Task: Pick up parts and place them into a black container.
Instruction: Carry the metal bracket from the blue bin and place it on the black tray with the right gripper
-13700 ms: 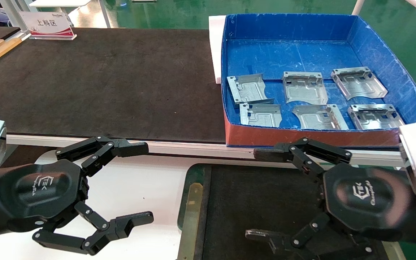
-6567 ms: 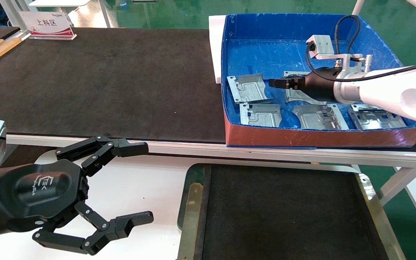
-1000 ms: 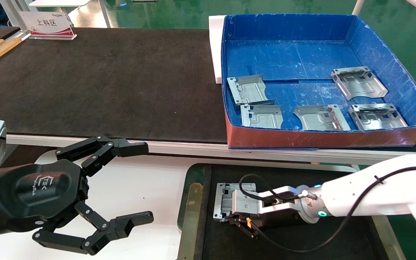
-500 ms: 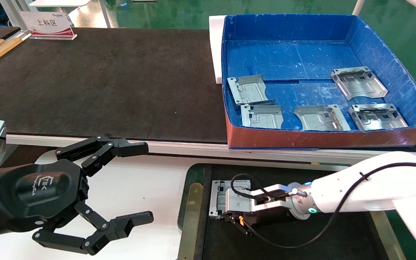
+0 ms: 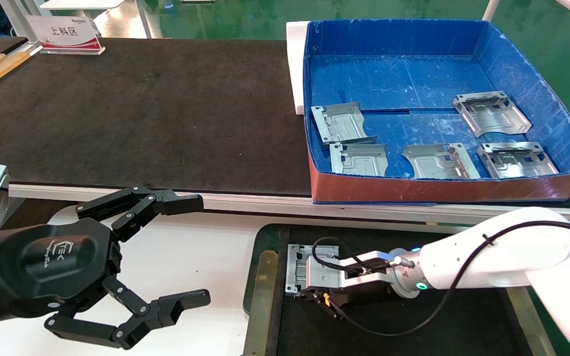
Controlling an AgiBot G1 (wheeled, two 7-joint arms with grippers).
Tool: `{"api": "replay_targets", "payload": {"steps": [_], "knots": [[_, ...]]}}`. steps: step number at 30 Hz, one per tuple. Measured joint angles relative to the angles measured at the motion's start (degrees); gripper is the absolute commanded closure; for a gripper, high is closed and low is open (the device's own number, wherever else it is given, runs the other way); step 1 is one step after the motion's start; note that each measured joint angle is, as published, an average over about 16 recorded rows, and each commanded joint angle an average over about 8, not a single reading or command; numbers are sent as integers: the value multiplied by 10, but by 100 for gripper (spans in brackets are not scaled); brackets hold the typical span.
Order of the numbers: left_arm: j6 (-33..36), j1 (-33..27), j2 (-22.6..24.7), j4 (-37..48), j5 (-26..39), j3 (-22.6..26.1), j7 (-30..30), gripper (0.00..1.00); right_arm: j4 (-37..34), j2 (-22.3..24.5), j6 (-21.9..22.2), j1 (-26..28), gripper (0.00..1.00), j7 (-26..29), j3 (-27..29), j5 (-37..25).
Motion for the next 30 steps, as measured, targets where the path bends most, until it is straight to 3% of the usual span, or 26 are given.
{"api": "replay_targets", "payload": {"steps": [22,23,30], "knots": [[0,0,0,0,0,0,0,0,-2,5,7,-8,97,19,3,2],[0,0,0,0,0,0,0,0,0,5,7,-9,91,21,3,2],[0,0,0,0,0,0,0,0,9,8,6,-11,7,30,3,2]]}}
